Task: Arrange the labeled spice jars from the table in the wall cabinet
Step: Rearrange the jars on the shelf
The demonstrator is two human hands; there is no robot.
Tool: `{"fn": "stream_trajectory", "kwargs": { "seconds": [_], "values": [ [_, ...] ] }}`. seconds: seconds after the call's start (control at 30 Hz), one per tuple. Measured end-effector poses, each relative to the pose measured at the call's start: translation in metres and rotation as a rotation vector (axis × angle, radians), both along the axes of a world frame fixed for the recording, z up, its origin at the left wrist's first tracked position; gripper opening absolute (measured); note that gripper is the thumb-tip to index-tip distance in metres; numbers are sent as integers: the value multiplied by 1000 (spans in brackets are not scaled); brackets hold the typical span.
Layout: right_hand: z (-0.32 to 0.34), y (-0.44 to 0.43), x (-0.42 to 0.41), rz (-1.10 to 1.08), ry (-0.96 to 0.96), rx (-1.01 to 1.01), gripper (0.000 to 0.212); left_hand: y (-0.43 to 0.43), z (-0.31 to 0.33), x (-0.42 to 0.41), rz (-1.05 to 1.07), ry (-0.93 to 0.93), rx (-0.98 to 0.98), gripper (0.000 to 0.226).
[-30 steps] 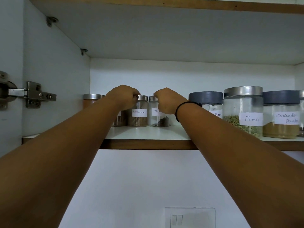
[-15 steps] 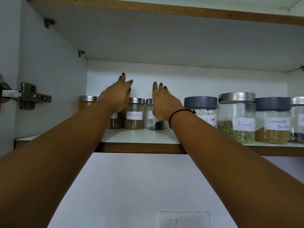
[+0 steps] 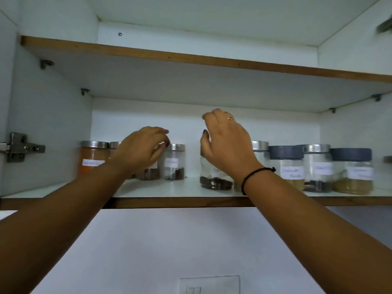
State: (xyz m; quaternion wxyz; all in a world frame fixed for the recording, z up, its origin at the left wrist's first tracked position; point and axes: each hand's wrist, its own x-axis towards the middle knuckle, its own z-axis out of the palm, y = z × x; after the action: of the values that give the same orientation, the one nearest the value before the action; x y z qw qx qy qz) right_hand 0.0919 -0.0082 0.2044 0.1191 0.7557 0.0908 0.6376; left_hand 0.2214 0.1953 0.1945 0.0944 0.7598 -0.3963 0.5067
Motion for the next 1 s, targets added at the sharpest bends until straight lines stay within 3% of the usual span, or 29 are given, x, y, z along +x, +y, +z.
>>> {"fn": "stream_trajectory", "kwargs": {
  "seconds": [0.27, 0.57, 0.73, 1.0],
  "values": [
    [0, -62, -49, -80, 81, 116, 21, -76, 6, -68, -293, 128, -78, 33],
    [4, -73, -60, -57, 358, 252, 22, -110, 4, -82, -186, 261, -61, 29],
    [14, -79, -56, 52, 391, 390, 15, -114, 7, -79, -163, 305, -92, 21],
    [11, -77, -40, 70, 384, 416, 16, -101, 15, -65, -200, 429, -61, 17]
  ]
}}
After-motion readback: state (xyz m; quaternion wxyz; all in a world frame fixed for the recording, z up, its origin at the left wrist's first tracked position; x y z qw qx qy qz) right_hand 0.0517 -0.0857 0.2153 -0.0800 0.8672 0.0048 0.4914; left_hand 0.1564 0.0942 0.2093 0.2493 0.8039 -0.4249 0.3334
